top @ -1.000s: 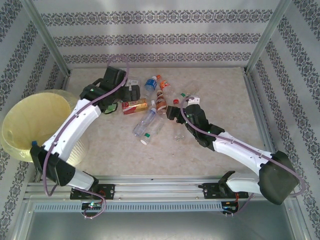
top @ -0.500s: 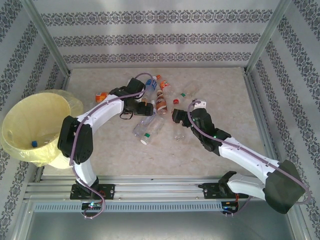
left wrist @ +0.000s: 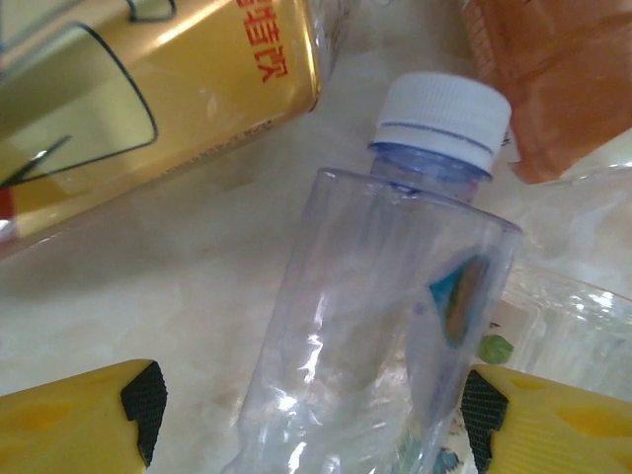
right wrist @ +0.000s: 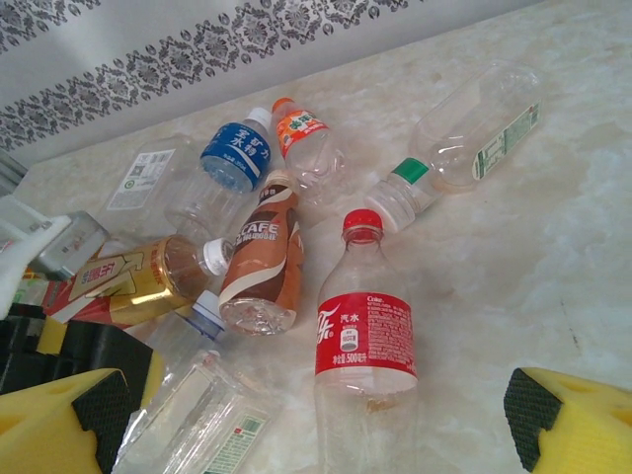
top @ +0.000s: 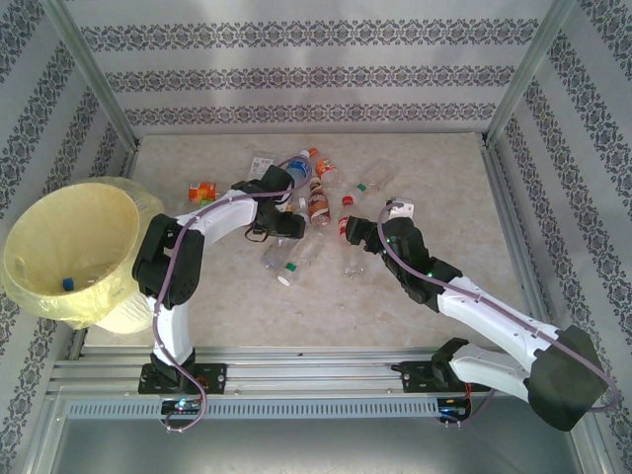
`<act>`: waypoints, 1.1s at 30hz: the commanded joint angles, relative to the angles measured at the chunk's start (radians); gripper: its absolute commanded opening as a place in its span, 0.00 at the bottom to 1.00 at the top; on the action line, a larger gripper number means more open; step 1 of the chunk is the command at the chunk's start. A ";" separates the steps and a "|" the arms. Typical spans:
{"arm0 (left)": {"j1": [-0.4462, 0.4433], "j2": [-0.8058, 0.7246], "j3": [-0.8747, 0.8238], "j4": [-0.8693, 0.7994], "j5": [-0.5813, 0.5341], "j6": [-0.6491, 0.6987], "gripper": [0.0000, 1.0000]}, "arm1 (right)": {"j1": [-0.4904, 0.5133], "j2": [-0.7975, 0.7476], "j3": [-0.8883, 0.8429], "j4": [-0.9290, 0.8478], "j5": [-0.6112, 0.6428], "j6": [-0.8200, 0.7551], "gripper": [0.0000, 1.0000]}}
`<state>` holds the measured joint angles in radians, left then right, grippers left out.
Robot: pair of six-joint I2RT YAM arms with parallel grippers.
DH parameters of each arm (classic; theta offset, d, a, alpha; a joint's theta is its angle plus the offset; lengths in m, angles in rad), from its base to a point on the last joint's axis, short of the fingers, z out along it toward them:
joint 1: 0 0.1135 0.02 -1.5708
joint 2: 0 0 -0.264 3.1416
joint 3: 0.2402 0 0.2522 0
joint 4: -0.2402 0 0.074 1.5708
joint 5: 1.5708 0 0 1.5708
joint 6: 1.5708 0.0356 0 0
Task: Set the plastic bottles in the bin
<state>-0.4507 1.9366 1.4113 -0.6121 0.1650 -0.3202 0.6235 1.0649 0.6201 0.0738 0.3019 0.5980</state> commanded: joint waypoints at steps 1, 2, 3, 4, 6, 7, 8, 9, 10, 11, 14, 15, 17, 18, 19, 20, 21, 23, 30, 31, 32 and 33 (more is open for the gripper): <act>-0.009 0.017 -0.027 0.051 0.016 0.000 0.80 | -0.010 -0.018 -0.023 -0.014 0.029 0.009 0.98; -0.009 0.022 -0.035 0.058 0.014 -0.001 0.80 | -0.010 -0.017 -0.023 -0.014 0.029 0.010 0.98; -0.008 0.026 -0.039 0.060 0.008 -0.002 0.80 | -0.011 -0.016 -0.022 -0.014 0.029 0.009 0.98; -0.009 0.033 -0.044 0.057 -0.008 -0.003 0.80 | -0.011 -0.015 -0.022 -0.014 0.028 0.009 0.98; -0.007 0.044 -0.044 0.040 -0.059 -0.014 0.79 | -0.012 -0.009 -0.018 -0.014 0.026 0.008 0.98; -0.007 0.049 -0.046 0.029 -0.084 -0.021 0.79 | -0.012 -0.004 -0.016 -0.014 0.025 0.007 0.98; -0.006 0.050 -0.052 0.025 -0.100 -0.027 0.78 | -0.012 -0.001 -0.013 -0.013 0.024 0.006 0.98; -0.006 0.047 -0.059 0.025 -0.113 -0.033 0.78 | -0.013 0.003 -0.012 -0.014 0.022 0.006 0.98; -0.006 0.042 -0.069 0.029 -0.126 -0.040 0.78 | -0.013 0.009 -0.008 -0.014 0.019 0.008 0.98; -0.006 0.037 -0.078 0.032 -0.142 -0.049 0.78 | -0.013 0.012 -0.006 -0.015 0.015 0.008 0.98; -0.002 0.026 -0.098 0.039 -0.196 -0.081 0.78 | -0.013 0.027 0.002 -0.017 0.004 0.012 0.98; -0.001 0.026 -0.103 0.044 -0.200 -0.088 0.78 | -0.013 0.031 0.005 -0.021 0.000 0.013 0.98; 0.003 0.029 -0.112 0.059 -0.180 -0.092 0.77 | -0.013 0.039 0.013 -0.025 -0.012 0.013 0.98; 0.002 0.031 -0.113 0.061 -0.171 -0.094 0.76 | -0.013 0.041 0.015 -0.027 -0.017 0.013 0.98; 0.002 0.032 -0.114 0.063 -0.163 -0.097 0.75 | -0.013 0.044 0.016 -0.027 -0.024 0.010 0.98; 0.003 0.031 -0.118 0.066 -0.156 -0.096 0.74 | -0.013 0.046 0.018 -0.026 -0.032 0.007 0.98; 0.001 0.026 -0.124 0.072 -0.147 -0.094 0.73 | -0.013 0.047 0.018 -0.026 -0.038 0.004 0.98; -0.001 0.008 -0.140 0.097 -0.119 -0.081 0.69 | -0.012 0.049 0.017 -0.023 -0.043 0.002 0.98; -0.003 -0.057 -0.130 0.075 -0.085 -0.071 0.61 | -0.012 0.050 0.018 -0.002 -0.058 -0.011 0.98; -0.003 -0.067 -0.129 0.075 -0.079 -0.074 0.60 | -0.011 0.053 0.018 0.002 -0.062 -0.016 0.98; -0.003 -0.078 -0.127 0.074 -0.072 -0.075 0.59 | -0.012 0.057 0.019 0.007 -0.062 -0.019 0.98; -0.004 -0.089 -0.125 0.075 -0.064 -0.076 0.58 | -0.012 0.061 0.021 0.006 -0.065 -0.022 0.98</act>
<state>-0.4507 1.9133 1.2858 -0.5377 0.0715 -0.3935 0.6170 1.1126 0.6128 0.0566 0.2527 0.5961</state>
